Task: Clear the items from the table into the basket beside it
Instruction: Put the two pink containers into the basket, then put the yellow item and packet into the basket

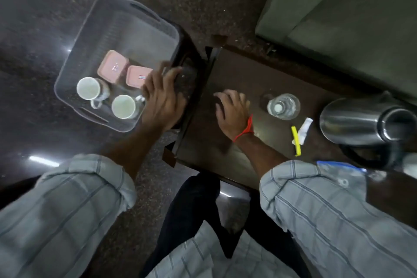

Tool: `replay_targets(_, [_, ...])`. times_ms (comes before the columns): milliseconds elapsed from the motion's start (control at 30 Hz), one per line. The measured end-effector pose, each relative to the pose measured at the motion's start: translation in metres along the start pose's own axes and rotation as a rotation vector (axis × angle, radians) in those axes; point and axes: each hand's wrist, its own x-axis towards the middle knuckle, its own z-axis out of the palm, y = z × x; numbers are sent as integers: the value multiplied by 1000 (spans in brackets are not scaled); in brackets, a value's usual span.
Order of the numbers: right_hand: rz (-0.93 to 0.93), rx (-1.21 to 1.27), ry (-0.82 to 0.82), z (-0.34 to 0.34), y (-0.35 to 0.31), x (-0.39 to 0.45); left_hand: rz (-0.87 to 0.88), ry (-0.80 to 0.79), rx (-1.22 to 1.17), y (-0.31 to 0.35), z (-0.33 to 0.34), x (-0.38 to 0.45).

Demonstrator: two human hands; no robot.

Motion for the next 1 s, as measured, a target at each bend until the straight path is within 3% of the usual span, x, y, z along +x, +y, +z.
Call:
replay_targets(233, [137,43,-59,-47,138,-111,164,-187,-130,143,77,-72])
replay_targets(367, [351,95,-30,-69,195,-150,191,-395,-138,203,117,-90])
replay_targets(433, [488,134,-20,-72,220,-161,172,-533,-112,225,137,-91])
replay_targets(533, [648,256,-23,-72,256,-172,12,-664,-145,253,164,-88])
replay_targets(700, [643,388,7,-72,284,-199,-345,-575,-288,293,209,-78])
replay_targets(867, [686,479,12,-71,292,-237,-439,-505,-249,339,253,-62])
replay_targets(1000, [723,543,2,-70,294,-255,-488,-533,-79,357,269,-55])
